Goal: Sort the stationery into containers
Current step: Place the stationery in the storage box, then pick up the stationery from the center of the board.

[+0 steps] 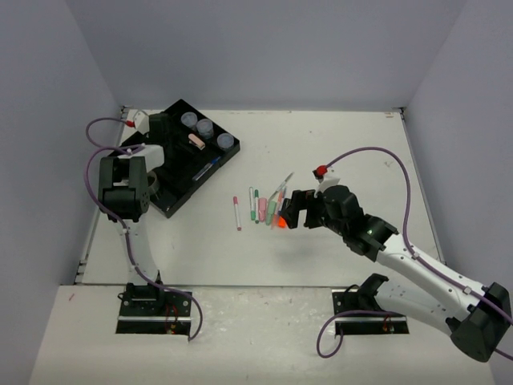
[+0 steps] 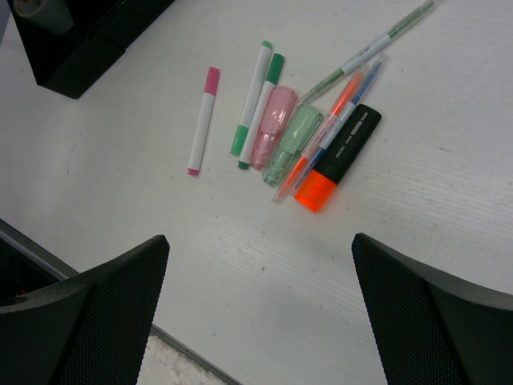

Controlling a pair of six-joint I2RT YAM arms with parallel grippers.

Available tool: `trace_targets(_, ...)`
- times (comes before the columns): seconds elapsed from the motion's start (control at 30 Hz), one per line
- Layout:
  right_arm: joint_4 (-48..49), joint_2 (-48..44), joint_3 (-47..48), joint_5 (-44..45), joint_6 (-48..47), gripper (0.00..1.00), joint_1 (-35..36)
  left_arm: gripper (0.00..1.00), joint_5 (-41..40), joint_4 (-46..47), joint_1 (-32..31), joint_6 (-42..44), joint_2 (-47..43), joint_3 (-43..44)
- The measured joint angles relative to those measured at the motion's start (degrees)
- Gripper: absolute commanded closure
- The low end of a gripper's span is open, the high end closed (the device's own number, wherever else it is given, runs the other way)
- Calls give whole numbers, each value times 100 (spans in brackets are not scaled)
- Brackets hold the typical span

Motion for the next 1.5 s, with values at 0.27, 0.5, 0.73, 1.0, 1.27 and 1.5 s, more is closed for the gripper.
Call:
trace_targets(0.27, 6, 99, 0, -19, 13, 1, -4, 0, 262, 178, 0, -149, -10, -86)
trace_targets(0.5, -209, 1067, 254, 119, 253, 16, -101, 0, 660, 179, 0, -121, -580, -392)
trace_targets(0.73, -547, 2888, 989, 274, 674, 48, -140, 0, 1356, 233, -28, 81, -2747, -1263)
trace_targets(1.0, -762, 4130, 1688, 491, 977, 57, -144, 0, 1805, 486, -552, 481, -6212, -4300)
trace_targets(1.27, -854, 4637, 1845, 599, 1161, 61, -146, 0, 2097, -364, -540, 1076, -7300, -4952)
trace_targets(1.5, -834, 4779, 1944, 624, 1223, 74, -171, 0, 2456, -642, -556, 1355, -7556, -4952)
